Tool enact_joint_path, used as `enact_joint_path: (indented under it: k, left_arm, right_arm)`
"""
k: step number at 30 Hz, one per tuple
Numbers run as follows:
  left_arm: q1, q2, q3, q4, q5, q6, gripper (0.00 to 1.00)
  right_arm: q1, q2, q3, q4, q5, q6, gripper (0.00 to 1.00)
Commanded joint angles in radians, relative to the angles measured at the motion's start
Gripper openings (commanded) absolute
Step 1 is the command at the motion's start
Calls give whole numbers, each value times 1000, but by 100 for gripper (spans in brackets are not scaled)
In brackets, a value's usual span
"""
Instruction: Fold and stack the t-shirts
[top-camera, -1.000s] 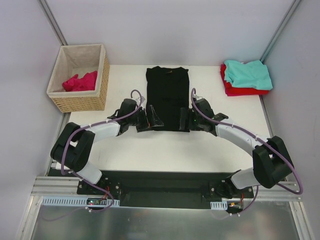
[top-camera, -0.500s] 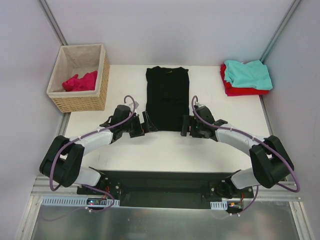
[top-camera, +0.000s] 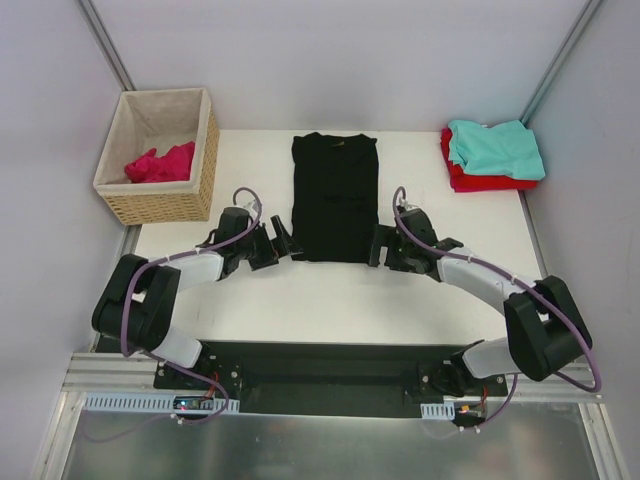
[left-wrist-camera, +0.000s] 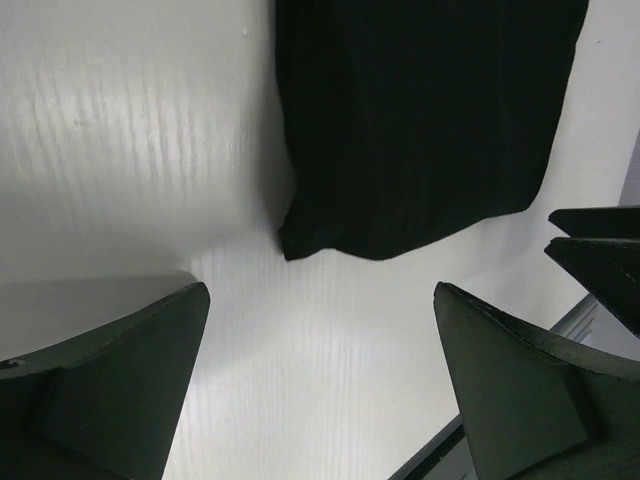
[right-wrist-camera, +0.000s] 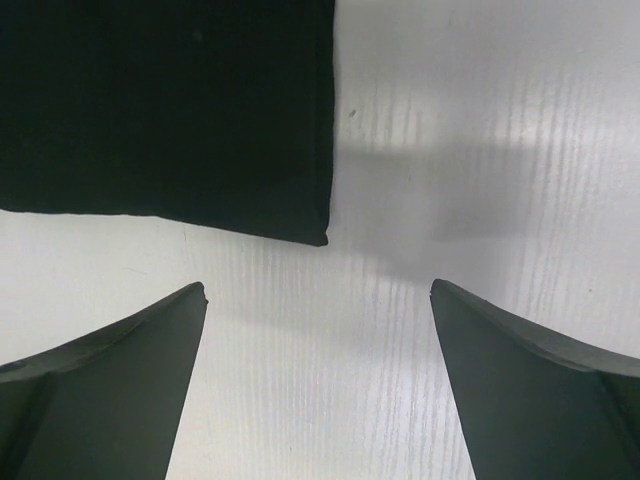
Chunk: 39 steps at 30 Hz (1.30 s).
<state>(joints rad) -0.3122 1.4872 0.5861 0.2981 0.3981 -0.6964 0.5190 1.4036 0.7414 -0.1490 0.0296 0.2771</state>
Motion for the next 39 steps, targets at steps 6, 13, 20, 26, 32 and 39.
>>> enact_joint_path:
  k: [6,13,20,26,32,39]
  left_arm:
    - [24,137,20,119,45,-31,91]
    - [36,150,-14,161,64,-45,77]
    - [56,157,-78,233,104,-75,71]
    - [65,202,-111,326,148,-114,65]
    - [65,245,-132,398,177,-149,60]
    - [65,255,-157,455,197,-170,59]
  right_arm:
    - [-57,-52,-7,49,-20,19,99]
    - [-79,27,-25,144,-108,100,97]
    - [-108,165,-56,299,-226,203,96]
    - [-117,201,-68,339,-252,231,94]
    - [-126,179,-73,321,-252,220,92]
    - [-128,126,-122,296,-234,205,84]
